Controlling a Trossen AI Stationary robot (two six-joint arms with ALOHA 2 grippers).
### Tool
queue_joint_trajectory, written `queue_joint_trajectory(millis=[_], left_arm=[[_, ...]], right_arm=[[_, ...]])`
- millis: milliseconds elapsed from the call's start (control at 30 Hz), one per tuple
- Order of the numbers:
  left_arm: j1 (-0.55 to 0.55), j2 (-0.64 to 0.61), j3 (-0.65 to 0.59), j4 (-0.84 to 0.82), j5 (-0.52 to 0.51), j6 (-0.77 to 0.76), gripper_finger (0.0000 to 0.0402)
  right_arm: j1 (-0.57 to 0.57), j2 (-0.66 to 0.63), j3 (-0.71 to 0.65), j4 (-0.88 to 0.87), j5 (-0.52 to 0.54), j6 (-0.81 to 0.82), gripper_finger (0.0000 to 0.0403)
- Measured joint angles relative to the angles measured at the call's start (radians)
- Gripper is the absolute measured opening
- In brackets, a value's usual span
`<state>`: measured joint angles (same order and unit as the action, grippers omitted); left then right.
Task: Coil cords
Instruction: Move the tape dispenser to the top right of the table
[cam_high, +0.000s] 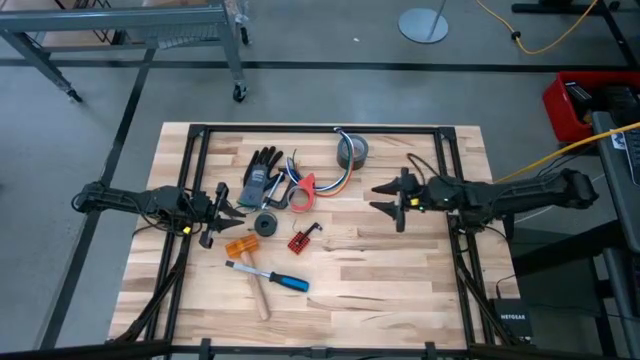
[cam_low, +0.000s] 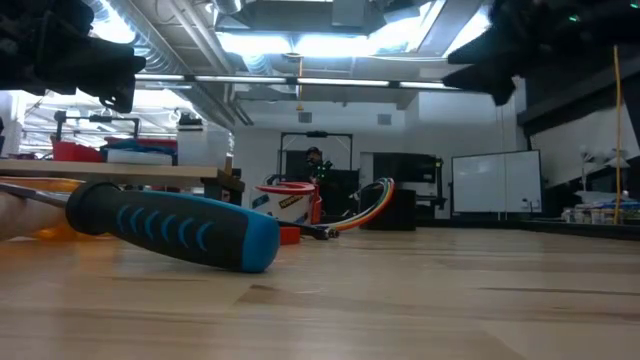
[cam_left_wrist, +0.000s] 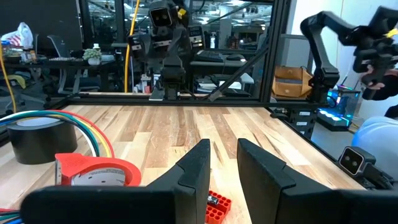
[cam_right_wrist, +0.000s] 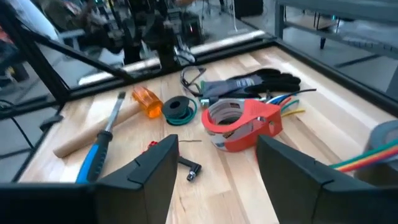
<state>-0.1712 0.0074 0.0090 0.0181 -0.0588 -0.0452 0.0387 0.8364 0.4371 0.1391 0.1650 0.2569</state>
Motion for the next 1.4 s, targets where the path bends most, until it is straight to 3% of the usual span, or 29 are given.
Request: queue_joint_trajectory(millis=[533,700,900,1167,1400], left_arm=[[0.001,0.0,0.0,0.0,0.0,0.024,0.0072],[0.001,0.0,0.0,0.0,0.0,0.024,0.0072],[0.001,0.0,0.0,0.0,0.0,-0.026,0.0072],[0.001,0.0,0.0,0.0,0.0,0.0,0.0072],[0.001,0.0,0.0,0.0,0.0,-0.005,0.0072]], right_arm=[[0.0,0.63,0.349,-0.02,0.002,0.0,0.0218],[0.0,0.77,0.484,-0.07,0.084,-0.001,0.0218],[-0.003,0.889,0.644,-0.189,0.183,0.058,0.0218],[-0.053,0.954,0.763,-0.286,0.169,0.277,0.0218],[-0.08,0.987,0.769,-0.345,0.139,0.321,0.0218]])
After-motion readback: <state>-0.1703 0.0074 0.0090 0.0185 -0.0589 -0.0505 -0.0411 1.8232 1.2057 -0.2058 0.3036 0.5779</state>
